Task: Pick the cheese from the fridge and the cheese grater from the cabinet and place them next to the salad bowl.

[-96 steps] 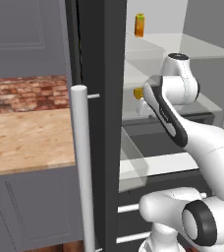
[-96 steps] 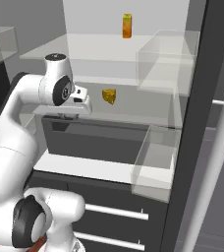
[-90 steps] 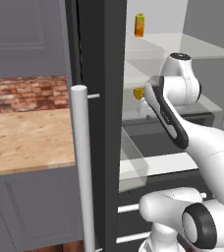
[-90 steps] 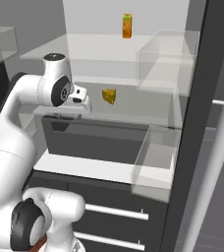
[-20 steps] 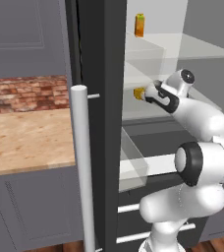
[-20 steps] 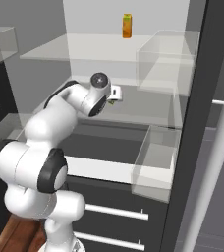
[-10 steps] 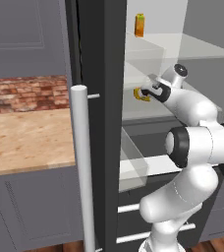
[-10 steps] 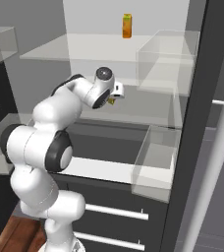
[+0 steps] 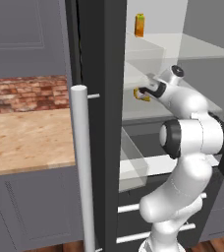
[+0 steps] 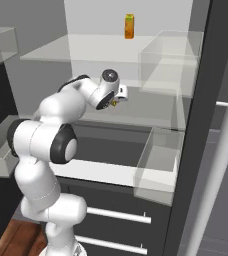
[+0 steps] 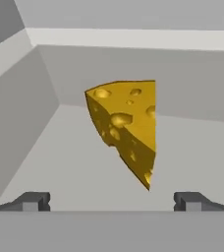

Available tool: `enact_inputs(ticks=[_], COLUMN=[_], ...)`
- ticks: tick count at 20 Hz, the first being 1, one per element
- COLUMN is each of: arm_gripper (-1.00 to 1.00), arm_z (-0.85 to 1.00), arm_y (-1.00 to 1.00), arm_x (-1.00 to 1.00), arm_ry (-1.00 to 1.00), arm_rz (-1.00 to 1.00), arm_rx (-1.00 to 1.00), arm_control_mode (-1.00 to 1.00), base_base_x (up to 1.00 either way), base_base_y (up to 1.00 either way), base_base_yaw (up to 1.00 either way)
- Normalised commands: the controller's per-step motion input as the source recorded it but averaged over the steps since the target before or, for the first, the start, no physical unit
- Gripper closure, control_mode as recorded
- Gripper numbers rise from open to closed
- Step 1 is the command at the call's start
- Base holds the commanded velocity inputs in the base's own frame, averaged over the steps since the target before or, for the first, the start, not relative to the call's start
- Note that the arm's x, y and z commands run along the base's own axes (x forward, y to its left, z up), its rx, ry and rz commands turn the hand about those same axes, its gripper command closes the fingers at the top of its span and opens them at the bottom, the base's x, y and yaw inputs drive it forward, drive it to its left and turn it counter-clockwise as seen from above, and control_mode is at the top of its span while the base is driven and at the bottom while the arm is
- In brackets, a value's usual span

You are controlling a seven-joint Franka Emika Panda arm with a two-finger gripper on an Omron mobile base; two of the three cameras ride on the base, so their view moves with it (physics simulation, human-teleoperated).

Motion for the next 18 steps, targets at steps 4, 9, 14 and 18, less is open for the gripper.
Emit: enact_inputs(ticks=[4, 9, 14, 18], arm_gripper=[-1.00, -1.00, -1.00, -1.00], arm_z=[-0.15, -0.09, -0.08, -0.11], arm_y=[0.00, 0.00, 0.00, 0.00], arm_x=[0.31, 0.40, 0.37, 0.36], arm_ry=[0.05, 0.01, 0.00, 0.00], arm_rz=[0.00, 0.00, 0.00, 0.00], arm_rx=[0.00, 0.00, 0.00, 0.00], arm_control_mode=[-1.00, -1.00, -1.00, -1.00], base_base_x=[0.00, 0.00, 0.00, 0.00], base_base_y=[0.00, 0.00, 0.00, 0.00], base_base_yaw=[0.00, 0.00, 0.00, 0.00])
